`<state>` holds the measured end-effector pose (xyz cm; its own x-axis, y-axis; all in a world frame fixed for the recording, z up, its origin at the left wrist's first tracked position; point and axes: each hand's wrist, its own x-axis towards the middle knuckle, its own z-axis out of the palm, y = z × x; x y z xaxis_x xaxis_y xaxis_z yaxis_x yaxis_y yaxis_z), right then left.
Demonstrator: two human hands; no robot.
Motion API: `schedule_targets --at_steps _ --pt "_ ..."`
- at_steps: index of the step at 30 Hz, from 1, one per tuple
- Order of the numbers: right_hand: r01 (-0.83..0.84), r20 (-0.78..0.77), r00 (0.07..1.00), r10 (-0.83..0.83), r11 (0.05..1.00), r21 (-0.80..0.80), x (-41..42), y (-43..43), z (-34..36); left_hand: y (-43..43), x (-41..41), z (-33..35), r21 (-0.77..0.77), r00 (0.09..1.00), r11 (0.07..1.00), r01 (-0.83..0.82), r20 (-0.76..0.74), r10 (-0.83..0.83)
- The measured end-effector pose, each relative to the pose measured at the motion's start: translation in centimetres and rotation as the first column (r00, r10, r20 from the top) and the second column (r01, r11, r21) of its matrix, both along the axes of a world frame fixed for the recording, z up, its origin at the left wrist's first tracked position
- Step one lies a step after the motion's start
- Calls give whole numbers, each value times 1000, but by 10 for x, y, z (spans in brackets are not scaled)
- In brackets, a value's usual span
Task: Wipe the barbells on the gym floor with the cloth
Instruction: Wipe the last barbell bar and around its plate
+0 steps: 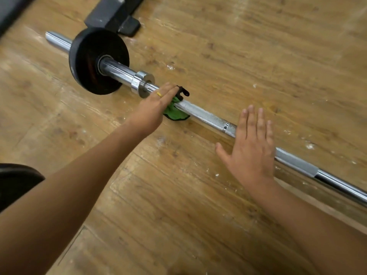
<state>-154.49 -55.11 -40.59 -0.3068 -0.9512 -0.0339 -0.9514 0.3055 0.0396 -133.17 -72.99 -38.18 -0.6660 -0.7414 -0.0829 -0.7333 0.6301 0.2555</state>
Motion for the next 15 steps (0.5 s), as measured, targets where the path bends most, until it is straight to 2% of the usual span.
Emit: schedule_targets --at_steps 5,10,15 --pt "6 25 1000 -5 1000 -24 12 10 2 25 -4 0 -17 990 993 -117 -75 116" --pt "6 87 996 -2 999 -51 25 22 5 62 -12 -7 26 990 997 75 -119 -72" --pt "33 163 986 -27 999 -30 39 34 8 43 26 0 17 991 992 -127 -37 128"
